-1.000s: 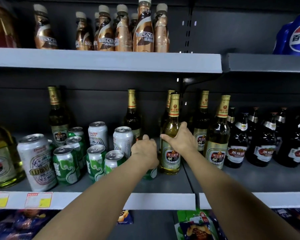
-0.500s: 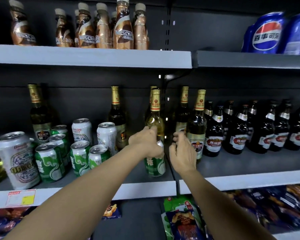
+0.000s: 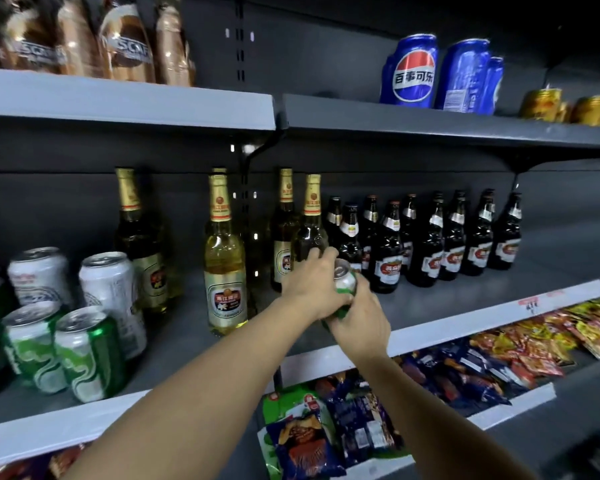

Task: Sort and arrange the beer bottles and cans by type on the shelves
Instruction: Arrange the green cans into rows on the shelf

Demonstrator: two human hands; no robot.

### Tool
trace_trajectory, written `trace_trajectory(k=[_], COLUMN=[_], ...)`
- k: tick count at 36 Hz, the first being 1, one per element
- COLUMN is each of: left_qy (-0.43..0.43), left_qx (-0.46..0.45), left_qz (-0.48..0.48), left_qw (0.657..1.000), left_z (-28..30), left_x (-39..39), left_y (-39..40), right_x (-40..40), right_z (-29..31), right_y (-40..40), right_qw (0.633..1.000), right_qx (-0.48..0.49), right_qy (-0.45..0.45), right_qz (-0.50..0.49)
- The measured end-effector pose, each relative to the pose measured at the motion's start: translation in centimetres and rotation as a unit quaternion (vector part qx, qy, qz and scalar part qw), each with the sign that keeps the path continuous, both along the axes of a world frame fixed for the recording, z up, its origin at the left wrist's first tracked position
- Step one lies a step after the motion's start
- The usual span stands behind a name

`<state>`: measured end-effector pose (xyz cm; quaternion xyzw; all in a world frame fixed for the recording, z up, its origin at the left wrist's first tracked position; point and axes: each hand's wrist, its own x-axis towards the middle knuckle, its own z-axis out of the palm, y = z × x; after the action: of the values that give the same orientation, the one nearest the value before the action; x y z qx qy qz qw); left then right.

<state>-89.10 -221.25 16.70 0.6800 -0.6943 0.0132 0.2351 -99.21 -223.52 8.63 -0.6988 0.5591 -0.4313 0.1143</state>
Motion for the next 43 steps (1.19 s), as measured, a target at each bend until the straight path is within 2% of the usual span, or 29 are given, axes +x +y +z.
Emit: trace_trajectory(k=[3,5,7,9,11,13,16,20,24,27,29,33,39,43], left_qy=[0.031,0.053,0.077,0.107,0.143,0.198,0.275,0.374,0.336,0.322,0.319,0.316,0.306,0.301], left_qx=[-0.026,-0.109,-0.237,-0.353,-0.396,-0.359,-0.223,-0.073,-0.039,-0.053,-0.062,-0.075,-0.073,-0.045], left_qz=[0.01,0.04,0.071,0.114,0.177,0.227,0.255,0.215,0.231,0.245,0.249,0.255,0.253,0.222], left_qw=[0.999,0.992,0.966,0.923,0.89,0.883,0.9,0.899,0.912,0.913,0.913,0.911,0.915,0.926], left_z=[-1.2,-2.0,-2.4,-2.6,-2.8,-3.1,-4.2,-6.1,-6.9,-6.9,-6.9,-7.0,-7.1,-6.8], left_x=[1.2,2.8,4.6,6.5,8.1,9.5,11.4,13.2,14.2,14.5,14.3,14.0,13.9,14.3], left_y=[0.2,0.8,1.5,1.8,1.8,1.6,1.6,1.2,0.6,0.3,0.1,-0.7,-1.1,-0.2], right_x=[-1.7,-2.9,-3.9,-4.6,-4.8,-4.7,-4.5,-4.2,-2.8,-0.4,1.5,4.4,6.8,7.7], right_z=[0.1,0.2,0.3,0.4,0.3,0.0,-0.5,-0.6,-0.3,1.2,2.1,3.3,3.7,3.4], right_y=[-2.2,-3.7,-5.0,-6.2,-7.1,-7.9,-8.4,-8.2,-6.9,-5.7,-5.3,-5.3,-6.4,-6.5], right_qw=[0.998,0.996,0.993,0.991,0.989,0.988,0.988,0.987,0.977,0.966,0.974,0.995,0.999,0.998], right_qx=[0.032,0.05,0.071,0.086,0.099,0.112,0.116,0.119,-0.12,-0.234,-0.216,-0.083,0.002,-0.008], right_qy=[-0.016,-0.031,-0.038,-0.04,-0.044,-0.035,-0.026,-0.028,0.048,0.06,0.063,0.015,-0.045,-0.057], right_qz=[-0.051,-0.074,-0.09,-0.094,-0.098,-0.099,-0.098,-0.107,-0.17,-0.094,-0.019,0.056,0.019,-0.016])
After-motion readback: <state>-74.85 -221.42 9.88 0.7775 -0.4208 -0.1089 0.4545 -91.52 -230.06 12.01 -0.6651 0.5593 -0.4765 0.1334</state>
